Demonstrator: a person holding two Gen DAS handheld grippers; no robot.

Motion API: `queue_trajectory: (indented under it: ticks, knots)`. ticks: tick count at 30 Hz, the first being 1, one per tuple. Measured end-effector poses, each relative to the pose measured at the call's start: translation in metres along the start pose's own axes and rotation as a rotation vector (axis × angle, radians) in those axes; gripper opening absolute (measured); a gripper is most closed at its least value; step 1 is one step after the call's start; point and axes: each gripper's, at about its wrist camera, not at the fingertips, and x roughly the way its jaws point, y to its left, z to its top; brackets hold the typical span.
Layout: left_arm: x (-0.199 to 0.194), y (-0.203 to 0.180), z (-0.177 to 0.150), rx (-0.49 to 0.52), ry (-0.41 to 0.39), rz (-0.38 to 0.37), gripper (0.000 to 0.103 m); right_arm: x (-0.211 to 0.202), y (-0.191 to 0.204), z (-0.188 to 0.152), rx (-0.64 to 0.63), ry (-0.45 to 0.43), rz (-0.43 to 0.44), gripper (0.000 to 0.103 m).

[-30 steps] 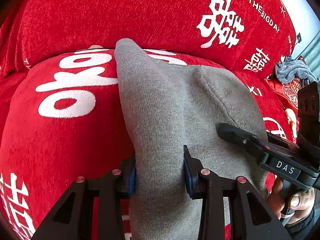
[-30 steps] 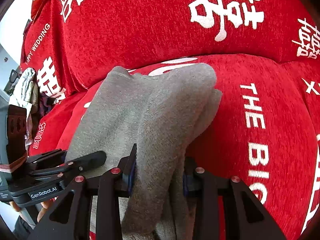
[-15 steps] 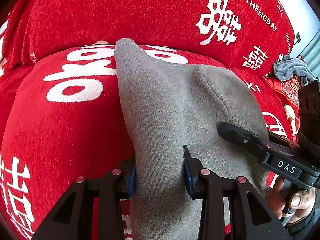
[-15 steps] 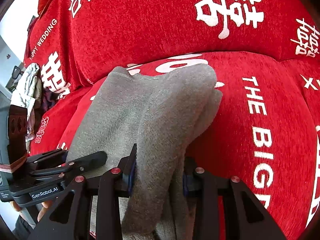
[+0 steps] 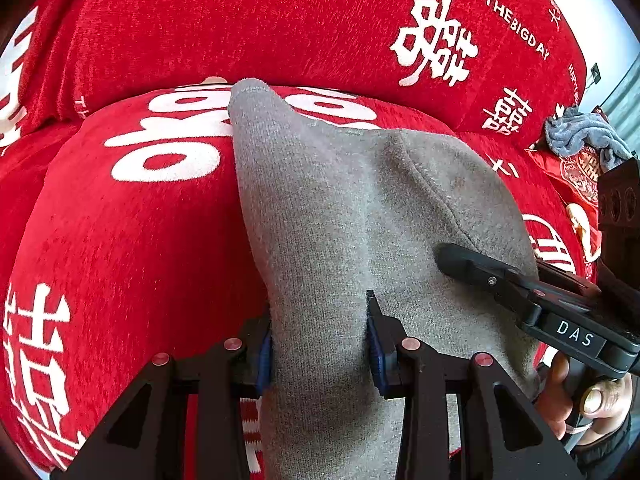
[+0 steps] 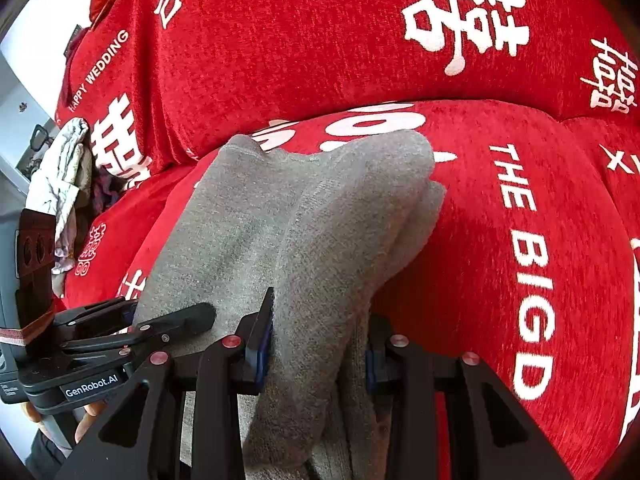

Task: Fold small clothes
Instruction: 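Hold the grey sweater edge with both grippers and fold it over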

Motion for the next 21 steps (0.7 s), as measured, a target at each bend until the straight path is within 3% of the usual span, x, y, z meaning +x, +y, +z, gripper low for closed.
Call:
queue_trajectory:
  ticks: [21]
  knots:
    - [-0.024,0.001,-0.04,0.006,-0.03,0.023,0.039,-0.017,0.019,-0.033,-0.03,-0.019,0.013,0.037]
